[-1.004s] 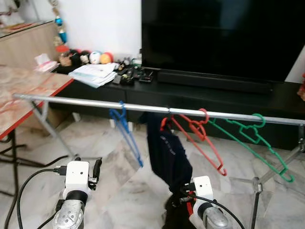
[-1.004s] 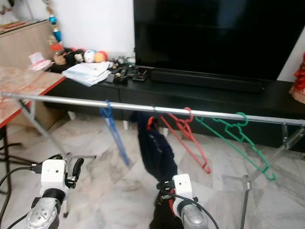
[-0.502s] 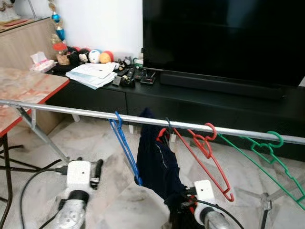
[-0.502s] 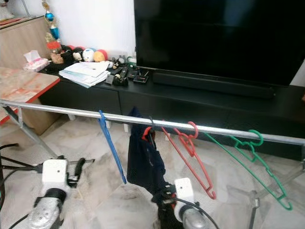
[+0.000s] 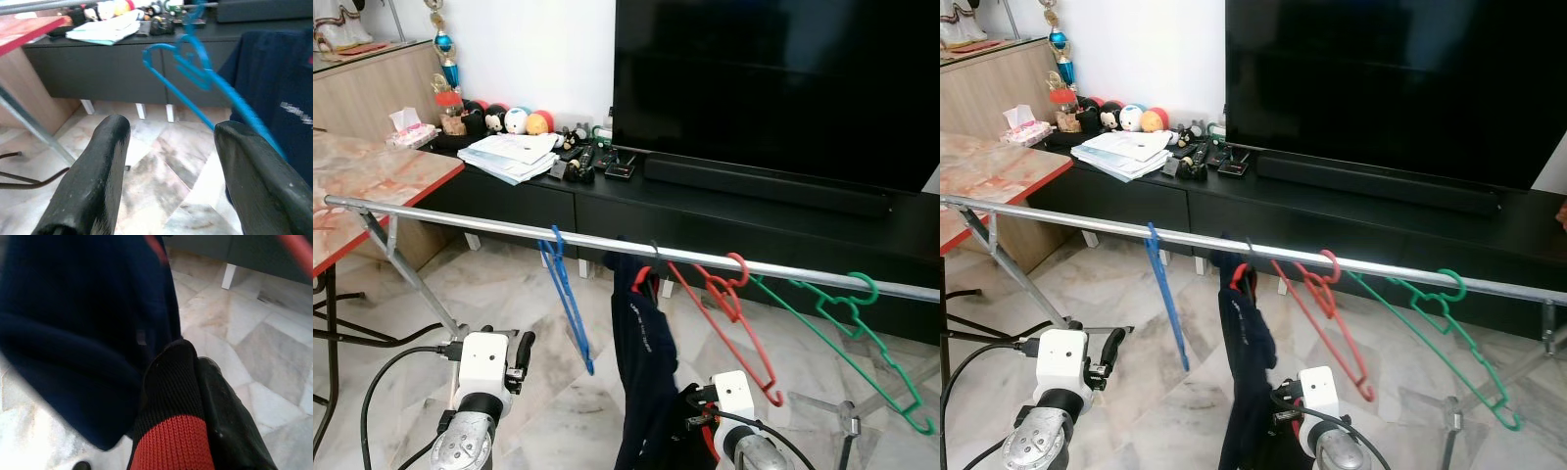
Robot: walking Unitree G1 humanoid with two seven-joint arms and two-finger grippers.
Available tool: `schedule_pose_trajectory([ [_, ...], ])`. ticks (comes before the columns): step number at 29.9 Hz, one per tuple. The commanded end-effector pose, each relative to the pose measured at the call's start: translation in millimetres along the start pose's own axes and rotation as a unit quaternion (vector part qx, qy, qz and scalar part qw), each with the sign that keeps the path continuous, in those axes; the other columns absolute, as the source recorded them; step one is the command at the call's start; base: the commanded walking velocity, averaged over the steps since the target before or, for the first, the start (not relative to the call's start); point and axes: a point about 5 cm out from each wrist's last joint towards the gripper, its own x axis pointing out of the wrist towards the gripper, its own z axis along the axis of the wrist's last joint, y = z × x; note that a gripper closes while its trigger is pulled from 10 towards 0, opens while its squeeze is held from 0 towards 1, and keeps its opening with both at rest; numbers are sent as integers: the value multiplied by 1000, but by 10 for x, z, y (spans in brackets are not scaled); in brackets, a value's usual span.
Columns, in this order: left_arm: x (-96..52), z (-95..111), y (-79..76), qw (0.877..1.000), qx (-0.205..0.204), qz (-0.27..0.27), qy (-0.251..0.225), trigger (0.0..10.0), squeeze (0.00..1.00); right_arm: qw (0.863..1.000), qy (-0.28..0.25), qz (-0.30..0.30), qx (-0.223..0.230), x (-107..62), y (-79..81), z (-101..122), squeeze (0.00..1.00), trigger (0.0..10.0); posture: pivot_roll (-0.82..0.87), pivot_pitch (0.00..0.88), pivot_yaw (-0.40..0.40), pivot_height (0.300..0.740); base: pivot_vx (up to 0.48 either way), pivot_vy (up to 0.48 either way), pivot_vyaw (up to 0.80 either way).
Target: Hang hanger
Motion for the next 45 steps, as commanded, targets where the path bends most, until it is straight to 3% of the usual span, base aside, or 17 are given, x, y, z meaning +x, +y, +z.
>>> schedule_pose_trajectory([
  [1,-4,-13,-49,1000,-10,-15,4,10000,0,1000,3,-3,-3,-11,-28,-18,0,10000,104,11,6,740,0,0,0],
  [24,-1,-15,-38,1000,-15,-17,8,10000,0,999,36,1,0,-70,-3,-228,0,10000,101,12,11,740,69,0,0],
  [36,8,-16,-54,1000,-15,-23,8,10000,0,999,40,7,-7,-61,18,-225,0,10000,99,10,8,740,318,0,0],
  [45,28,58,-55,999,-11,-29,-14,10000,0,999,38,10,-12,-53,24,-208,0,10000,90,13,5,740,0,0,0],
])
